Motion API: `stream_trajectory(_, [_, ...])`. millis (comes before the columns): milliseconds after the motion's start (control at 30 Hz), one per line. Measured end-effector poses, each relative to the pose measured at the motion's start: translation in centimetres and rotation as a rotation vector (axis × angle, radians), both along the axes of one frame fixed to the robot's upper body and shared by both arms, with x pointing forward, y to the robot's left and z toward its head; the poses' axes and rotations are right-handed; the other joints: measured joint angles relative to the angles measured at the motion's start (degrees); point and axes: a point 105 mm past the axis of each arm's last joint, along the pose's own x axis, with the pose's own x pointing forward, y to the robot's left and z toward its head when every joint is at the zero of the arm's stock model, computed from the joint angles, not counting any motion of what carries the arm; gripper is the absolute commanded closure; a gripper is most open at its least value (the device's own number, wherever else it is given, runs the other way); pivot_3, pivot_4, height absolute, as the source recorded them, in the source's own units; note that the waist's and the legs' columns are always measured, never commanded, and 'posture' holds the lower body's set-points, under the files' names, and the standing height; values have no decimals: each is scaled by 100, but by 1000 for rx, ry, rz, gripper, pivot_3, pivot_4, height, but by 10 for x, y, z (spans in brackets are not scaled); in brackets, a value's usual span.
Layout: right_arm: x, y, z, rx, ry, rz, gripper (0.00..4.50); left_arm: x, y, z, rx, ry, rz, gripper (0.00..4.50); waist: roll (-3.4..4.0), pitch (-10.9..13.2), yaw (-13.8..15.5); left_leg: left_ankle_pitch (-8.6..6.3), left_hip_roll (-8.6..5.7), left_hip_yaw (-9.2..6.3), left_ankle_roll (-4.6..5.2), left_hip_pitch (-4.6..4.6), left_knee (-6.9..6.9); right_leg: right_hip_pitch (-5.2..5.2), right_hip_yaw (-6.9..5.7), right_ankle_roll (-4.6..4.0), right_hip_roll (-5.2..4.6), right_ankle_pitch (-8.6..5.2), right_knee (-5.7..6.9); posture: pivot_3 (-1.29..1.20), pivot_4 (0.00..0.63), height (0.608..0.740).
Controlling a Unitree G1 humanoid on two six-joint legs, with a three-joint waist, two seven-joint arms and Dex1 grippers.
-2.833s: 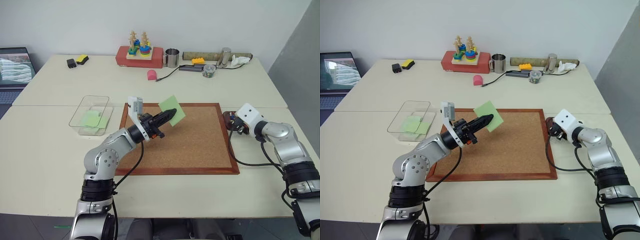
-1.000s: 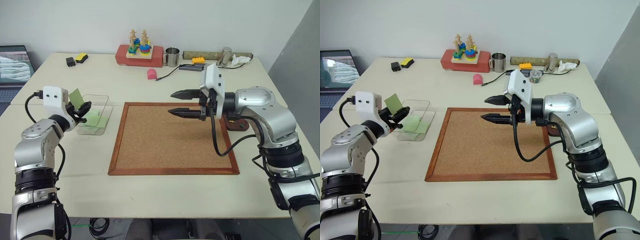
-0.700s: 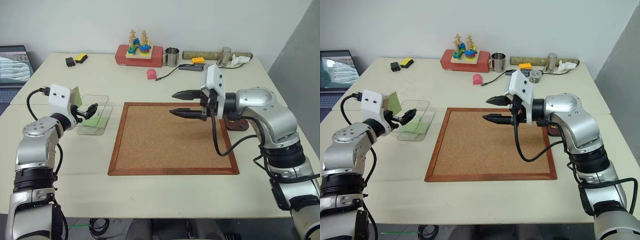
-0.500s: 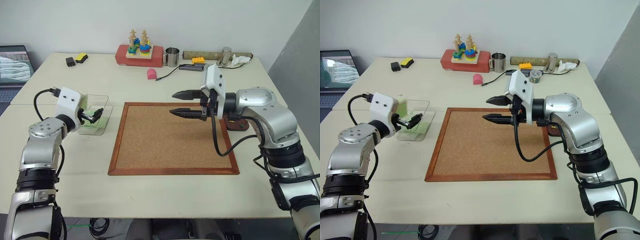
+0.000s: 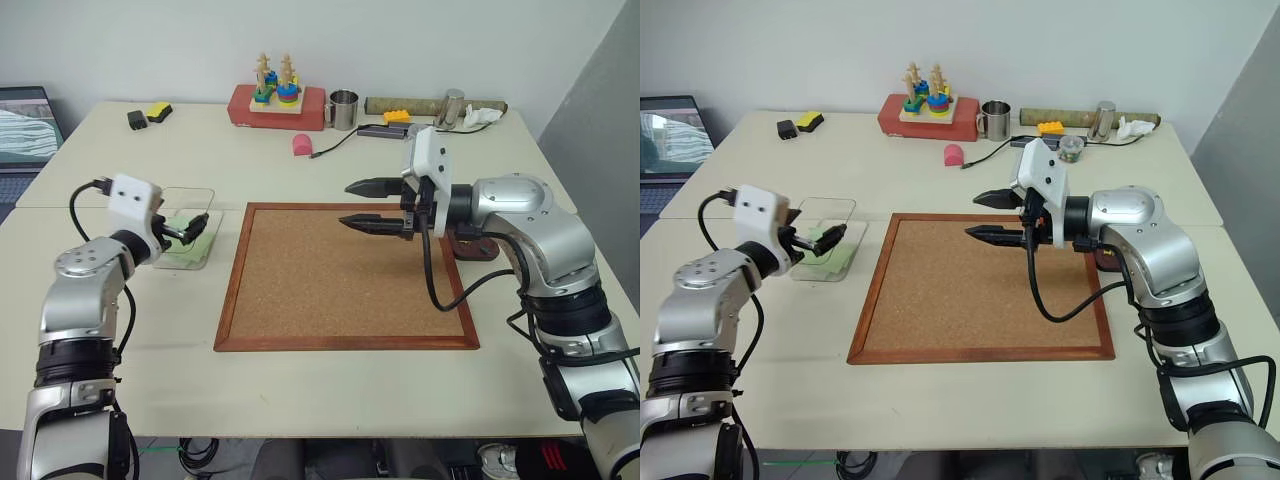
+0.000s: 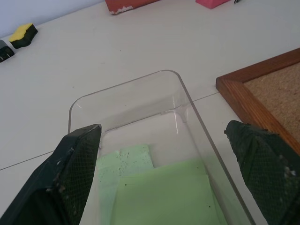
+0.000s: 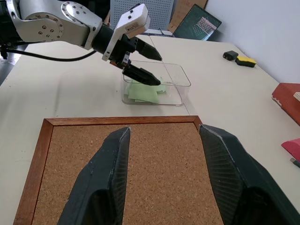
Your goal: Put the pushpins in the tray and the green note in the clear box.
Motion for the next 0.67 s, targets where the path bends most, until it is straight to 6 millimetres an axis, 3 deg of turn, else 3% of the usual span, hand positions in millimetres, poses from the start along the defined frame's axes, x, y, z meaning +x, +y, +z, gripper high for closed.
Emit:
stream_trajectory(100, [1, -17, -5, -37, 8, -27, 2074, -20, -6, 17, 43, -12, -113, 4, 0, 0, -3, 0, -1, 5, 0, 1, -4, 0, 4, 0, 0, 0, -6, 0, 150, 740])
stream_trajectory(233, [2, -58, -15, -101, 41, -122, 2074, -57, -6, 13, 184, 123, -255, 4, 3, 2, -3, -1, 0, 8, 1, 5, -5, 0, 6, -1, 1, -1, -3, 0, 150, 740])
stream_trajectory(333, [0, -88, -22, -156, 69, -190, 1692, -81, -3, 6, 260, 232, -332, 0, 5, 3, -3, -1, 2, 10, 2, 12, -4, 3, 6, -4, 4, -3, 3, 0, 150, 740])
stream_trajectory(367, [-2, -98, -25, -177, 84, -213, 1365, -87, 1, 4, 278, 261, -341, 0, 6, 3, -3, -1, 2, 11, 2, 15, -4, 4, 8, -7, 5, -5, 3, 0, 150, 740])
stream_trajectory(533, [-12, -127, -37, -256, 138, -265, 133, -96, 12, 6, 304, 282, -348, 0, 8, 4, -3, -1, 4, 16, 2, 15, -2, 4, 12, -7, 8, -6, 3, 0, 150, 740])
stream_trajectory(667, [-21, -137, -45, -310, 167, -264, 27, -98, 12, 7, 306, 282, -366, 0, 8, 4, -3, -1, 5, 18, 2, 15, -2, 4, 13, -7, 8, -6, 2, 0, 150, 740])
